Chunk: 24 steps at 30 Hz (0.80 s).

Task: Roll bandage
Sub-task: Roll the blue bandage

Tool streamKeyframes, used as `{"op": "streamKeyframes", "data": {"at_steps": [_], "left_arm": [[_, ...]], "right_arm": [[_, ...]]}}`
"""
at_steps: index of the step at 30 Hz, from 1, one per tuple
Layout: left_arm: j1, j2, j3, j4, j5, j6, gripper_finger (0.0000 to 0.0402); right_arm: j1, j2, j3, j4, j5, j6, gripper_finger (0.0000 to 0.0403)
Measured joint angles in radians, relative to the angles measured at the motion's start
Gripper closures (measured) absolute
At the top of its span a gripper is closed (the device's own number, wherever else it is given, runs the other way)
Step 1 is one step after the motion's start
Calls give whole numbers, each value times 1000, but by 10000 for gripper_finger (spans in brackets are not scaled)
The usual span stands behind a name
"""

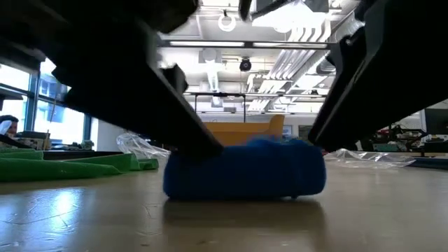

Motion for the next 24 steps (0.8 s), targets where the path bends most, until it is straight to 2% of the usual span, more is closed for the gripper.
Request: {"op": "streamKeyframes", "data": {"at_steps": [2,6,9,14,18,24], "left_arm": [[-29,1,1,-2,-5,39,305],[-82,4,30,-37,-94,129,305],[-101,0,62,-24,-118,179,305],[-107,1,93,-27,-118,182,305],[-91,0,93,-52,-118,155,305],[-63,0,93,-124,-111,114,305]], "right_arm": [[13,0,5,20,0,-52,274],[32,0,30,25,-11,-52,274],[37,0,42,49,-16,-51,274],[33,-1,42,99,-30,-47,274],[16,-1,42,95,8,26,274],[-24,15,41,106,-61,23,275]]}}
